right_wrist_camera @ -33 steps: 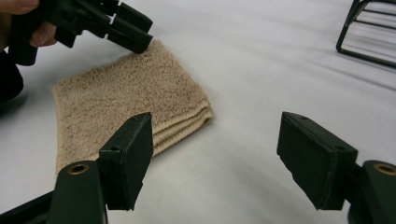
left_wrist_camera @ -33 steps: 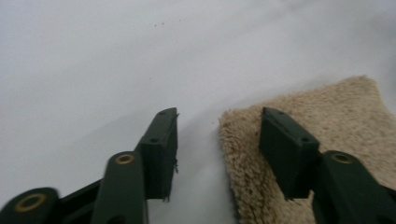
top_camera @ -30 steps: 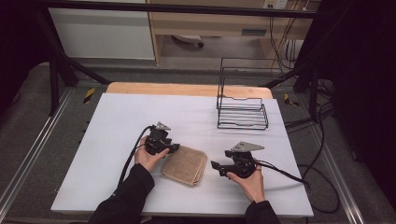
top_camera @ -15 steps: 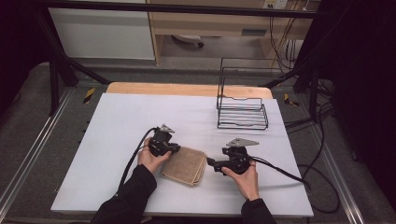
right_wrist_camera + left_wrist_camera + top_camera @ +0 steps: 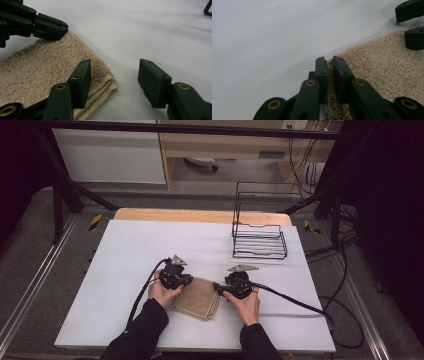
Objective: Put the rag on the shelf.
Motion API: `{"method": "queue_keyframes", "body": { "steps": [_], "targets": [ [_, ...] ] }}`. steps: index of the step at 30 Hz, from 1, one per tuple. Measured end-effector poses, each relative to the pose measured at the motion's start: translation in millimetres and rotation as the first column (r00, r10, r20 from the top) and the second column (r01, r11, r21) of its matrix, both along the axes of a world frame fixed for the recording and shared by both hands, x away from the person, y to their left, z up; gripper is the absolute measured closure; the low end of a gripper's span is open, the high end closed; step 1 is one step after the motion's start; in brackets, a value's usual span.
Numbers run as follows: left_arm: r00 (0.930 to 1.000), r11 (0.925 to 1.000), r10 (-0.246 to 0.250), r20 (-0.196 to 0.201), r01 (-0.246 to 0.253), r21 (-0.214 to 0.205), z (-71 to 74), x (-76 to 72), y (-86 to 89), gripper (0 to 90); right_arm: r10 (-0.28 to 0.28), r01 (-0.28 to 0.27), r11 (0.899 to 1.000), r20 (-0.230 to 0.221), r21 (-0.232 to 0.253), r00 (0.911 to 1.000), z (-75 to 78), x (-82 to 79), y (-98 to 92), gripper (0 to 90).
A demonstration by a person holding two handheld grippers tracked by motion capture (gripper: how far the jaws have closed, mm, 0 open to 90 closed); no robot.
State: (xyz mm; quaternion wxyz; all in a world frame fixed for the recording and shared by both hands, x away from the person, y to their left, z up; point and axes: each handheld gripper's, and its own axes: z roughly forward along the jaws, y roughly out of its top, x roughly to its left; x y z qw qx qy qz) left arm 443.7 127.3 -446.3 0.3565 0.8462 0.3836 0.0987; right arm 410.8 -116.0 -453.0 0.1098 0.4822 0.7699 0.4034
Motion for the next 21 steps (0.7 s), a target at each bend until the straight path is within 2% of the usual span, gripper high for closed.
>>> {"method": "queue_keyframes", "body": {
  "steps": [5, 11, 16, 21],
  "targets": [
    [1.0, 1.0, -0.008, 0.002, 0.008, 0.002, 0.0, 0.5, 0.3, 81.8, 0.001, -0.001, 1.0, -0.025, -0.001, 0.9997, -0.9, -2.3, 0.6, 59.8],
    [0.9999, 0.9999, -0.017, -0.001, 0.017, 0.002, -0.1, 1.7, 1.0, 81.4, -0.016, 0.019, 0.999, -0.078, 0.042, 0.9969, -0.9, -2.7, 2.7, 71.1],
    [0.9998, 0.9998, -0.018, -0.002, 0.018, 0.005, 0.2, 2.2, 1.0, 80.7, -0.023, 0.03, 0.997, -0.101, 0.069, 0.9946, -1.9, -3.1, 4.0, 81.8],
    [0.9998, 0.9998, -0.019, -0.002, 0.019, -0.001, -0.1, 2.5, 1.4, 80.4, -0.022, 0.031, 0.996, -0.116, 0.079, 0.9929, -1.1, -1.4, 3.7, 84.2]
  ]
}}
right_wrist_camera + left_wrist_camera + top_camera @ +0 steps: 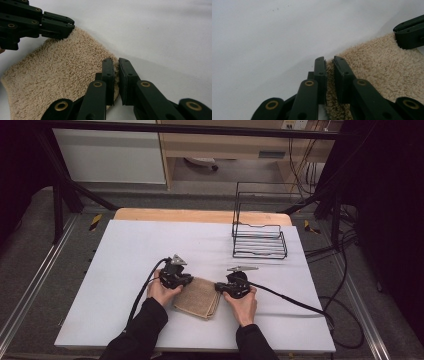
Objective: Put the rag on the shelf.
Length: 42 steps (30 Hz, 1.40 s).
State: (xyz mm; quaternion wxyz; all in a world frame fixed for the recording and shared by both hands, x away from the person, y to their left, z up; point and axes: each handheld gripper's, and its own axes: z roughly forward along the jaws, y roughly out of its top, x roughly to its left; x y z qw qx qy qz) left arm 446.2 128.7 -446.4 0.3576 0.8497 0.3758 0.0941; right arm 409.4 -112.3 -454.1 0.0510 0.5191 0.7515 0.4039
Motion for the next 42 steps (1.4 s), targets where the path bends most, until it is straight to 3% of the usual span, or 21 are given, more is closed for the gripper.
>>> {"method": "queue_keyframes", "body": {
  "steps": [7, 11, 16, 21, 26, 33, 39, 41, 42],
  "targets": [
    [0.9998, 0.9998, 0.009, -0.017, -0.009, -0.016, 0.9, 0.8, 1.5, 83.1, 0.006, -0.006, 1.0, 0.011, 0.001, 0.9999, 1.0, -1.1, -0.5, 84.9],
    [0.9994, 0.9988, 0.014, -0.032, -0.016, -0.047, 2.5, 1.5, 5.1, 84.6, 0.01, -0.011, 1.0, 0.022, 0.007, 0.9997, 4.0, -2.0, -1.8, 85.1],
    [0.9997, 0.9976, 0.022, 0.012, -0.021, -0.067, 13.1, -4.4, 8.2, 84.9, 0.019, -0.02, 0.999, 0.045, 0.029, 0.9988, 10.2, -4.2, -4.0, 85.2],
    [0.9987, 0.9949, 0.021, 0.046, -0.016, -0.099, 25.2, -12.4, 14.1, 84.9, 0.042, -0.048, 0.997, 0.095, 0.054, 0.9946, 17.9, -6.6, -6.6, 85.2],
    [0.996, 0.991, 0.027, 0.085, -0.016, -0.133, 35.6, -20.9, 21.5, 85.0, 0.067, -0.078, 0.995, 0.176, 0.057, 0.9822, 32.1, -10.7, -5.7, 85.4],
    [0.9906, 0.9828, 0.042, 0.131, -0.017, -0.184, 50.0, -34.4, 29.3, 85.1, 0.089, -0.101, 0.994, 0.238, 0.038, 0.9671, 49.5, -14.0, -3.6, 85.7],
    [0.9846, 0.9776, 0.054, 0.166, -0.018, -0.21, 60.2, -44.5, 30.9, 85.2, 0.109, -0.122, 0.992, 0.298, 0.026, 0.9484, 64.0, -16.6, -4.0, 85.8],
    [0.9828, 0.975, 0.055, 0.176, -0.015, -0.222, 63.3, -47.4, 30.6, 85.1, 0.119, -0.132, 0.991, 0.327, 0.018, 0.9376, 69.9, -18.4, -5.9, 85.8],
    [0.9818, 0.974, 0.056, 0.182, -0.014, -0.226, 65.0, -48.9, 30.2, 85.1, 0.119, -0.132, 0.991, 0.327, 0.018, 0.9376, 69.9, -18.4, -5.9, 85.8]
  ]
}}
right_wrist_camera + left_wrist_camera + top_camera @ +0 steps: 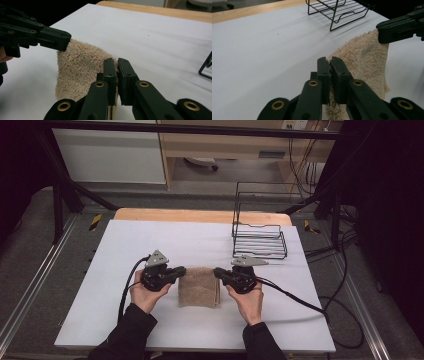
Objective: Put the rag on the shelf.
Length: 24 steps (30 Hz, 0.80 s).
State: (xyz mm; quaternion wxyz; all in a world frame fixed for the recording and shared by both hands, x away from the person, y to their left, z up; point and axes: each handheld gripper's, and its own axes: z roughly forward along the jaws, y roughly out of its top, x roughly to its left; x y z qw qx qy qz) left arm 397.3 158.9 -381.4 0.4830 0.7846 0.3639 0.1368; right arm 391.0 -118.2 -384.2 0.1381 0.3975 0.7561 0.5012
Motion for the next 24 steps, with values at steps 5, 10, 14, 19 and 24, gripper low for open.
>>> {"method": "queue_keyframes", "body": {
  "steps": [5, 10, 14, 19, 24],
  "targets": [
    [0.9996, 0.9999, 0.004, 0.027, -0.004, -0.012, 7.2, -4.6, -2.6, 85.1, 0.009, -0.009, 1.0, 0.041, -0.003, 0.9991, 8.8, -2.9, -3.7, 86.0],
    [0.9983, 0.9993, 0.015, 0.057, -0.013, -0.036, 14.1, -7.3, -3.9, 85.1, 0.02, -0.02, 1.0, 0.076, -0.005, 0.9969, 18.8, -5.7, -6.9, 86.2],
    [0.9968, 0.9986, 0.016, 0.079, -0.012, -0.052, 20.7, -8.5, -5.0, 85.1, 0.019, -0.019, 1.0, 0.099, 0.003, 0.9949, 28.0, -8.1, -10.3, 86.2],
    [0.995, 0.9974, 0.017, 0.099, -0.01, -0.071, 27.5, -8.4, -8.4, 85.2, 0.018, -0.018, 1.0, 0.123, 0.001, 0.9923, 34.9, -9.9, -13.3, 86.2],
    [0.9927, 0.9956, 0.018, 0.119, -0.007, -0.093, 33.4, -7.8, -12.2, 85.2, 0.012, -0.013, 1.0, 0.146, 0.005, 0.9891, 43.7, -12.4, -17.7, 86.2]
  ]
}}
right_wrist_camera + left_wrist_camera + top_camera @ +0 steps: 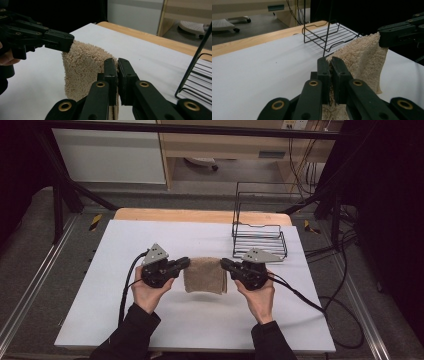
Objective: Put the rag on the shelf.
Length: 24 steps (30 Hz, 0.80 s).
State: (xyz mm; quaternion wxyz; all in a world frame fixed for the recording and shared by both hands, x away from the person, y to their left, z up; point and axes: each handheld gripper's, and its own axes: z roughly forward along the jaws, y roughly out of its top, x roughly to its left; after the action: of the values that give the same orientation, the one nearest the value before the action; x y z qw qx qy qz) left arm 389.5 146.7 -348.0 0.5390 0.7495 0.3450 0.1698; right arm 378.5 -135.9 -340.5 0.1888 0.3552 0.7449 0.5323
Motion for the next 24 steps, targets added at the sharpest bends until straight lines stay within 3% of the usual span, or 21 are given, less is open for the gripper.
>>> {"method": "queue_keyframes", "body": {
  "steps": [24],
  "targets": [
    [0.996, 0.9958, -0.028, 0.085, 0.035, -0.085, 31.2, 11.1, -35.0, 85.4, -0.072, 0.07, 0.997, 0.099, 0.025, 0.9925, 35.2, -3.6, -37.7, 86.2]
  ]
}}
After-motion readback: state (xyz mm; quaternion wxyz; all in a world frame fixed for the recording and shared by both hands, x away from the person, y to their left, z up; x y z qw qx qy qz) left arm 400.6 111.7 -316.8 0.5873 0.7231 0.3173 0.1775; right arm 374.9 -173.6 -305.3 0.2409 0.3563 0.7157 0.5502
